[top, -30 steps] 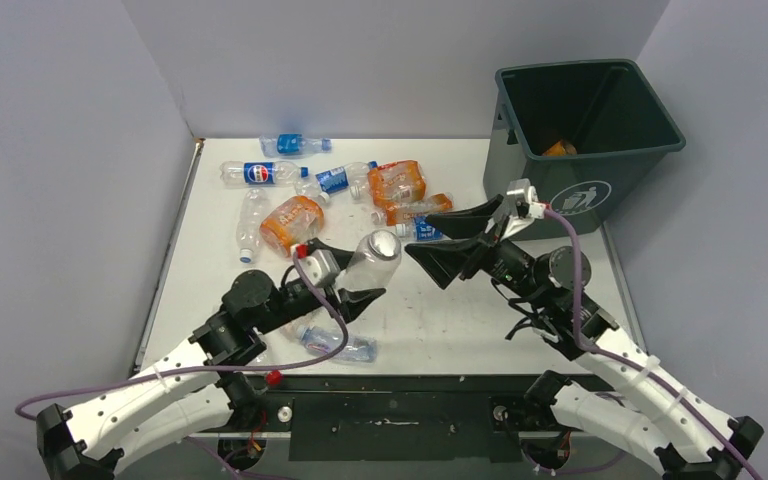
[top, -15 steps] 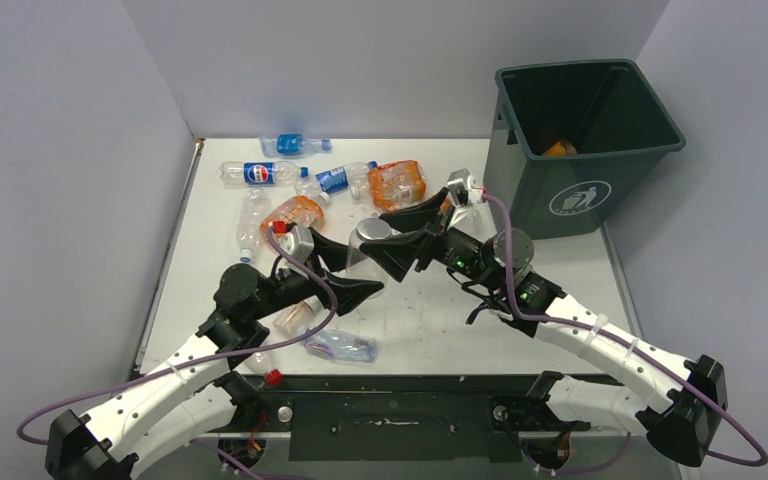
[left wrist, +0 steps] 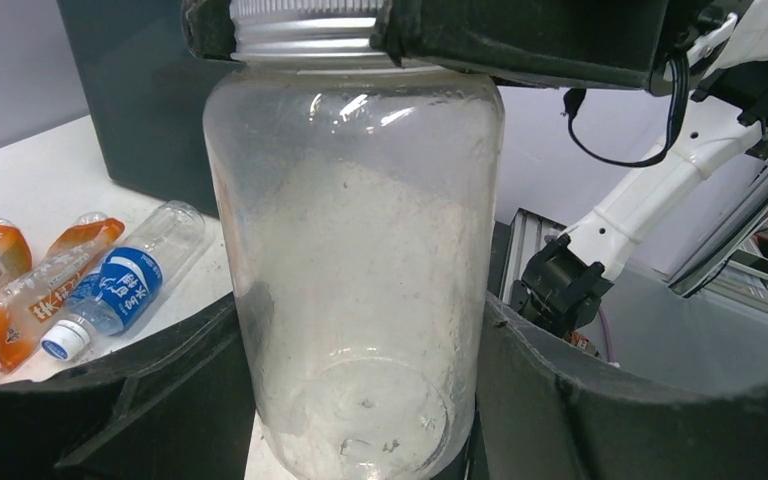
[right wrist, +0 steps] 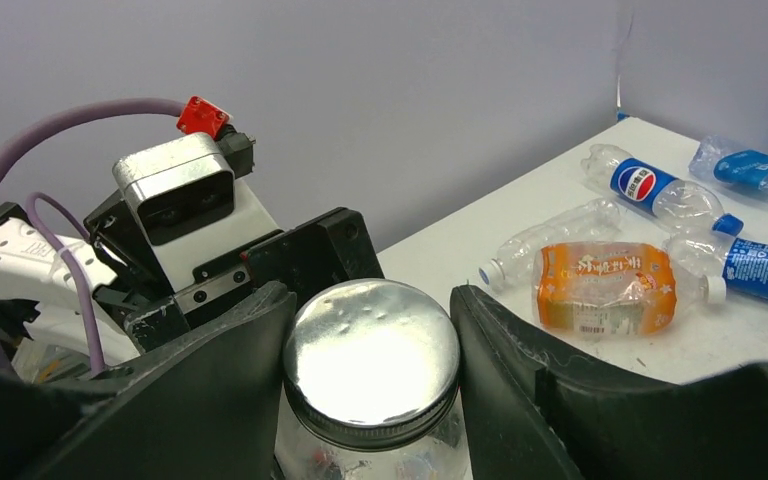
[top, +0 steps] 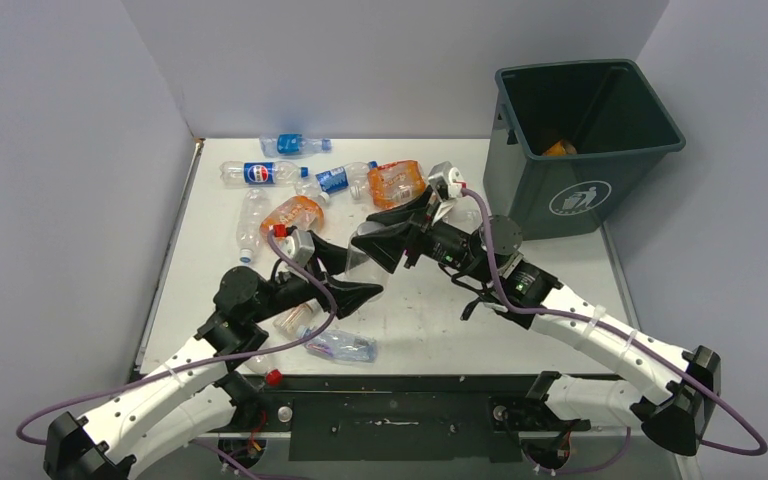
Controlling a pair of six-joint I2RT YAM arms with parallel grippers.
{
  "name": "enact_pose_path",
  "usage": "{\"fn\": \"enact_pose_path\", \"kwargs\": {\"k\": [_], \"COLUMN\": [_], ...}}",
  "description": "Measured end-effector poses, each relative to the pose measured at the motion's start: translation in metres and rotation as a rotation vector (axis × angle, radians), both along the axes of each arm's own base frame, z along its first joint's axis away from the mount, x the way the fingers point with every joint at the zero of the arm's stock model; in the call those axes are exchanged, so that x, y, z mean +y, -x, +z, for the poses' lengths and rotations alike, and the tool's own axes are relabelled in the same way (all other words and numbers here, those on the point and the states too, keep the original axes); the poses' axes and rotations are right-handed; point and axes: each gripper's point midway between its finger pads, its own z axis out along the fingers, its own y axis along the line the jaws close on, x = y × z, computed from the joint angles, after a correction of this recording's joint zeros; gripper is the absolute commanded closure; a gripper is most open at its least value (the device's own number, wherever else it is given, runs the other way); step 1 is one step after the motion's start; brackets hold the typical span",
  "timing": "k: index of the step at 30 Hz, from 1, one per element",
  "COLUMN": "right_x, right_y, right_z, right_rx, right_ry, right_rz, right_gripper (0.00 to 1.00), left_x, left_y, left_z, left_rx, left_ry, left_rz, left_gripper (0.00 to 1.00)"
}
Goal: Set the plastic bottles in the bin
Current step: Place the plastic bottle in the trash bin.
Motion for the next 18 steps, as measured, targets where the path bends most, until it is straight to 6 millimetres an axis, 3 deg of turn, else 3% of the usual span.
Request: {"fn": "enact_pose_path", "kwargs": {"k": [2, 4, 6, 8, 14, 18], "right_x": [0.0, 0.001, 0.001, 0.001, -0.009, -0.028], "right_y": [0.001, 0.003, 0.006, 0.008, -0.002, -0.021], "right_z": [-0.001, -0.001, -0.001, -0.001, -0.009, 0.014], "right_rx": [0.001, 0.002, 0.0, -0.002, 0.013, -0.034], "right_ry": [0.023, 0.04, 0.06, 0.078, 0.159, 0.187], "right_rz": [0.002, 0.01, 0.017, 0.024, -0.049, -0.187], "right_gripper": [0.9, 0.95, 0.95, 0.95, 0.95, 0.95], "left_x": [0.001, 0.002, 0.002, 0.003, 0.006, 0.012], "left_y": [0.002, 0.004, 0.005, 0.007, 0.011, 0.01], "left_z": [-0.001, -0.001, -0.001, -0.001, 0.002, 0.01], "left_rx": [-0.007, -0.017, -0.028, -0.04, -0.121, -0.16], "left_ry": [-0.006, -0.007, -0.008, -0.009, -0.013, -0.001], "left_rz": [0.005, 0.01, 0.016, 0.022, 0.057, 0.101], "left_gripper": [0.53, 0.48, 0.3, 0.03, 0.04, 0.04]}}
